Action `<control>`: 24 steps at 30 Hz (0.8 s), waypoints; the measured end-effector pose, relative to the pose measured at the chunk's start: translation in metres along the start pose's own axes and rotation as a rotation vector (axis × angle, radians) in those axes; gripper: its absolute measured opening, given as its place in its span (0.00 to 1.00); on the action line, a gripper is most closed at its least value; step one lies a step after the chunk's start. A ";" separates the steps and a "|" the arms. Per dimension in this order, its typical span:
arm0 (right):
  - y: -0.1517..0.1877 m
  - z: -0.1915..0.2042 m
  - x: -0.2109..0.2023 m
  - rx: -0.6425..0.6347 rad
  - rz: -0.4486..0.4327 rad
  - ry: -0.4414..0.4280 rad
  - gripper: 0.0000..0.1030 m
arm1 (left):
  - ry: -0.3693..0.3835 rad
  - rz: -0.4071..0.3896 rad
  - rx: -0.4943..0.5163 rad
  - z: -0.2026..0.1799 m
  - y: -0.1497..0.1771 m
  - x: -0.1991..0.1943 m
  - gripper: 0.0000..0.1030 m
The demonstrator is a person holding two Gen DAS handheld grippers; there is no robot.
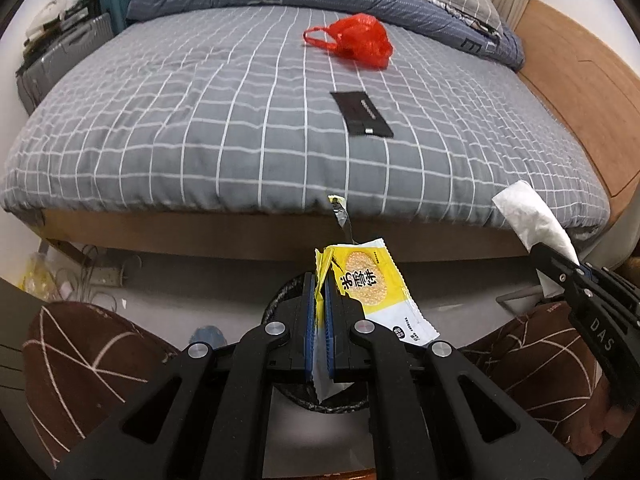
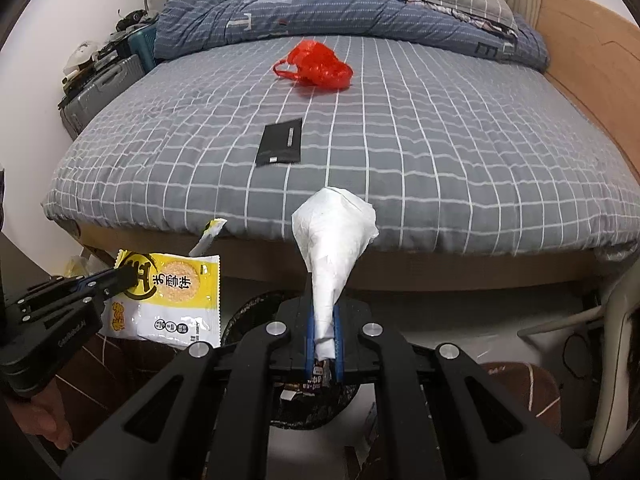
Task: Collect trash
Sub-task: 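Lift the yellow packet and white tissue and carry them toward the bin, then open the left tool to drop the yellow packet into the bin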
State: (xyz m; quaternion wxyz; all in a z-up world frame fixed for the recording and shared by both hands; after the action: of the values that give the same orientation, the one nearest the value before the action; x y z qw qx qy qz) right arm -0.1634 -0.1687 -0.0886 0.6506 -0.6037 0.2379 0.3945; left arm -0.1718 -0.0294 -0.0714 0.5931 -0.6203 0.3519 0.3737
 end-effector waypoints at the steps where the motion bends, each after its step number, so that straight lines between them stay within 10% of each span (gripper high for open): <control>1: 0.002 0.000 0.003 0.000 0.007 0.003 0.06 | 0.012 0.009 -0.004 0.000 0.002 0.002 0.03; 24: 0.046 -0.003 0.095 0.028 0.174 0.019 0.06 | 0.039 0.146 -0.004 0.001 0.027 0.094 0.04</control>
State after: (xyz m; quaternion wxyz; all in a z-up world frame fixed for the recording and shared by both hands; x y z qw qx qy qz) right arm -0.1450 -0.1514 -0.1912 0.6199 -0.5752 0.3011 0.4407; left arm -0.1516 -0.0292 -0.1668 0.5560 -0.6013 0.4071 0.4045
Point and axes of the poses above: each gripper's, at about its wrist camera, not at the fingertips, and x roughly the way its jaws point, z to its left, y to its underside, the point moved 2 cm from there along x, roughly the way its jaws point, and after that the axes turned 8 degrees about -y, right-handed, at the moved point
